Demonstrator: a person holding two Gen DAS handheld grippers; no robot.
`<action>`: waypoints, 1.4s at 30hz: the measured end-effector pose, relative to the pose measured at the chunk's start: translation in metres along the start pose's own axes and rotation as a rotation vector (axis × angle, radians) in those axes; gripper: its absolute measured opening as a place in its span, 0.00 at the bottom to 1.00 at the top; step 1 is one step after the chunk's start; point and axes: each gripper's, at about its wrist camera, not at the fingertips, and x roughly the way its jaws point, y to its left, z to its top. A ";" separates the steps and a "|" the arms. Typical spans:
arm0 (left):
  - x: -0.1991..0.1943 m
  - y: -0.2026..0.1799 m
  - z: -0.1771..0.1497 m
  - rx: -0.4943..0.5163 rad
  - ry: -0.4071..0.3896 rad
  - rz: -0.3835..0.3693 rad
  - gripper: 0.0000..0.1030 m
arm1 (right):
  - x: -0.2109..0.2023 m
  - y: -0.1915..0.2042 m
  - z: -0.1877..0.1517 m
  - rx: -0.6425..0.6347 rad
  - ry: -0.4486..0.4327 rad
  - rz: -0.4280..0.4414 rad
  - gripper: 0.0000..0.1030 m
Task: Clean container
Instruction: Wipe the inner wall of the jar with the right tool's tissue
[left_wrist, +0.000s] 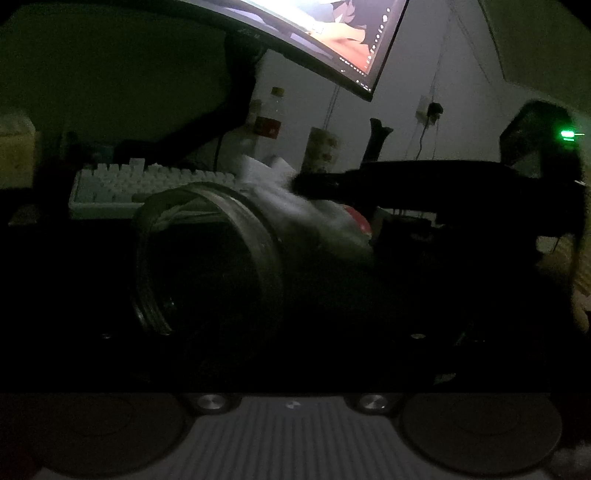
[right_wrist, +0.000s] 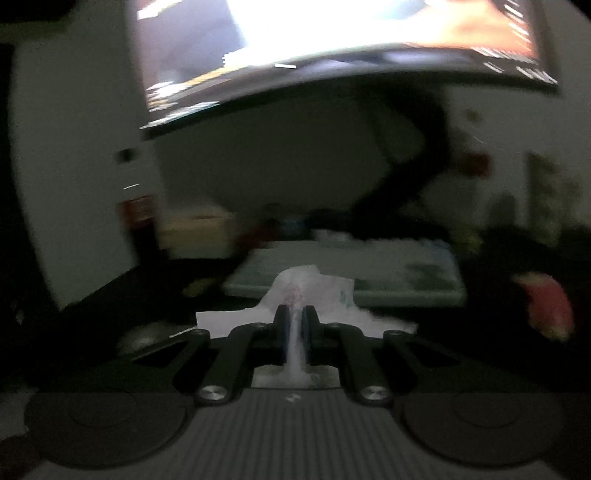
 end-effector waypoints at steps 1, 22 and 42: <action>0.001 0.000 0.000 0.001 0.000 -0.002 0.83 | 0.000 -0.002 0.000 0.023 0.004 0.003 0.10; 0.003 -0.010 -0.004 0.025 0.002 -0.002 0.85 | -0.019 0.035 -0.007 -0.113 0.007 0.100 0.15; 0.002 -0.040 -0.008 0.056 0.027 0.090 0.85 | -0.023 0.036 -0.006 -0.093 0.038 0.021 0.17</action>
